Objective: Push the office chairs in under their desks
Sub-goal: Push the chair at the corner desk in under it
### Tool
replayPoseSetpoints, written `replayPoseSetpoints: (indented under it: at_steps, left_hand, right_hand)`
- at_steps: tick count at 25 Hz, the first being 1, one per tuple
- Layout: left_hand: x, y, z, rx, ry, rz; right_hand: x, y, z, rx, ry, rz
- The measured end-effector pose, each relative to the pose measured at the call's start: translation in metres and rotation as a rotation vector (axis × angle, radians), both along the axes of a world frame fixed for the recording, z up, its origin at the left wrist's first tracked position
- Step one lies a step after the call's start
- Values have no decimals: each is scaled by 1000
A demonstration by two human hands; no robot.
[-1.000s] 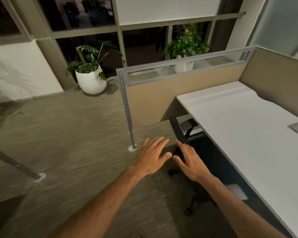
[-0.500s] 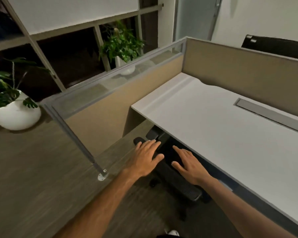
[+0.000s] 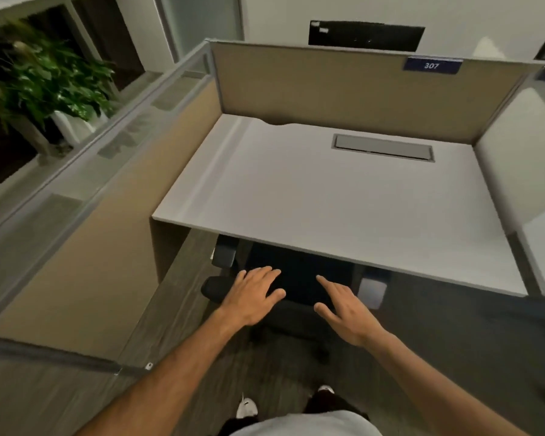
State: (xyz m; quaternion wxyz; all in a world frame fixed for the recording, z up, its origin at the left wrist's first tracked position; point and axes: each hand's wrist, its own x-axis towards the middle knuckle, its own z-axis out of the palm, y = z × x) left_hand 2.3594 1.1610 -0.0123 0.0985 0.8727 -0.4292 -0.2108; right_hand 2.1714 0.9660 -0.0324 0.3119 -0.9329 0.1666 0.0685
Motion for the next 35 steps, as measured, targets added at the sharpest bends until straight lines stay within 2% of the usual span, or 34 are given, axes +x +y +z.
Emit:
replayPoseSetpoints:
  at_steps: [3,8,14,22,27,35]
  left_hand:
    - [19,14,-27,15,19,-116]
    - [26,38,-55,89,71,-174]
    - [42,55,-71,129,39,-212]
    - [73,54,-80,215,14,-233]
    - [89,47,-87,257,-17,-218]
    - [108,34,-99,216,-120,-239]
  right_hand:
    - [-12,29,-21,-6,55,-122]
    - [-26,58,-40,-69,156,-161]
    - [-27,69,-59,-151,265,-196]
    - [-19,36,-64,-208,396,-252]
    - [-9,27,-72,-258,388,-251]
    - [2,9,-79,-290,329,-238]
